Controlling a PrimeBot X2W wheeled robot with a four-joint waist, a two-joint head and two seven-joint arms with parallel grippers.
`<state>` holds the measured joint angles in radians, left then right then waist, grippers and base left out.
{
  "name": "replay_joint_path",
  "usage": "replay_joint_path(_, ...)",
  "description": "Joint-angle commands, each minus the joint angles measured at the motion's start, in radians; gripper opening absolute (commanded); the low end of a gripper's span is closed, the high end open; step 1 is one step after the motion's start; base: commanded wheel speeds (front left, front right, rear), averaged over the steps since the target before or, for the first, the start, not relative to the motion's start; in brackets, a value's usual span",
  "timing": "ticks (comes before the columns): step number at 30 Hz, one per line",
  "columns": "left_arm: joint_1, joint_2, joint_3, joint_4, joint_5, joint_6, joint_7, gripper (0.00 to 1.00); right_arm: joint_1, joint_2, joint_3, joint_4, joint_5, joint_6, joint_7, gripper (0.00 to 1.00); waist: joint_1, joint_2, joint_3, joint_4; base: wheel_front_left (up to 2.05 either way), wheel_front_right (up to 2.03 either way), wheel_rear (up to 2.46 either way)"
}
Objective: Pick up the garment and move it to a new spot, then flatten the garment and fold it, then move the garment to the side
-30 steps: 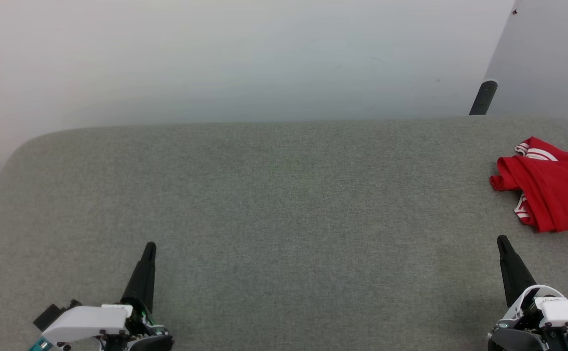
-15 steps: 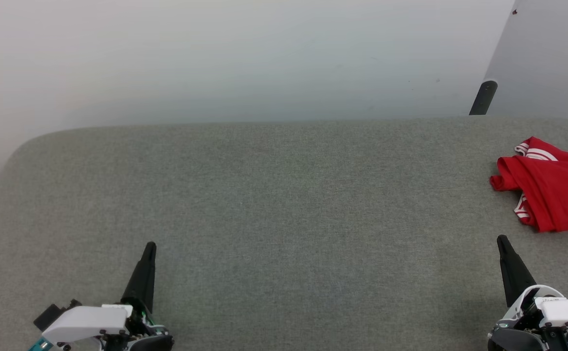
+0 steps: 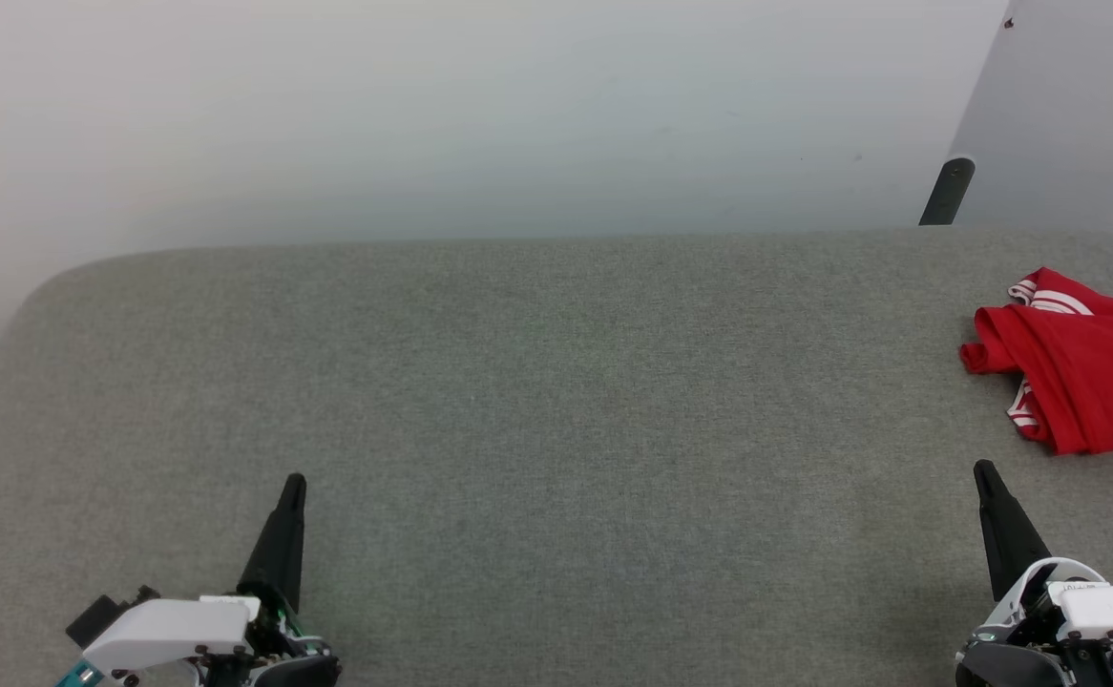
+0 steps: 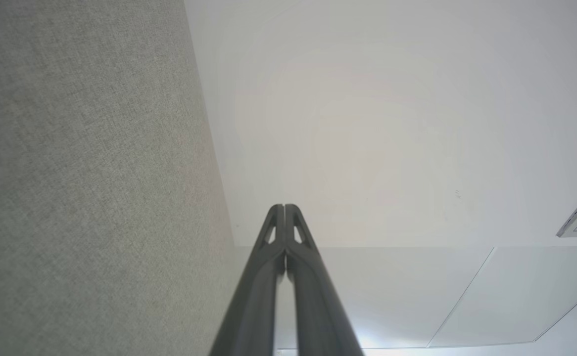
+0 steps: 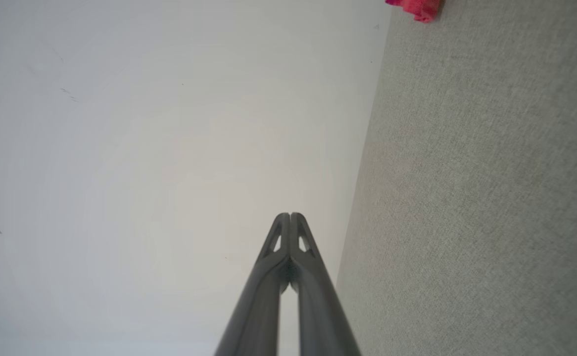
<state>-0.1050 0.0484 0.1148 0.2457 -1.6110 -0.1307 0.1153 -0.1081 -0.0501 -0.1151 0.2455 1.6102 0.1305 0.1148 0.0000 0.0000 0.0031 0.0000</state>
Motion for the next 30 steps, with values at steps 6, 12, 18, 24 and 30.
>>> replay_joint_path(6,-0.008,0.0,0.002,-0.002,-0.003,0.0,0.002,0.0,-0.003,0.002,0.0,-0.002,0.005,0.0,0.002,0.0,0.0,0.0,0.0,0.0,0.0,0.0,0.0)
replay_joint_path(12,-0.008,0.0,0.002,-0.002,-0.003,0.0,0.002,0.0,-0.003,0.002,0.0,-0.002,0.005,0.0,0.002,0.0,0.0,0.0,0.0,0.0,0.0,0.0,0.0)
replay_joint_path(18,-0.008,0.0,0.002,-0.002,-0.003,0.0,0.002,0.0,-0.003,0.002,0.0,-0.002,0.005,0.0,0.002,0.0,0.0,0.0,0.0,0.0,0.0,0.0,0.0)
replay_joint_path(24,-0.008,0.0,0.002,-0.002,-0.003,0.0,0.002,0.0,-0.003,0.002,0.0,-0.002,0.005,0.0,0.002,0.0,0.0,0.0,0.0,0.0,0.0,0.0,0.0)
replay_joint_path(30,-0.008,0.0,0.001,-0.002,-0.003,0.0,0.002,0.0,-0.003,0.002,0.0,-0.002,0.005,0.0,0.002,0.0,0.0,0.0,0.0,0.0,0.0,0.0,0.0)
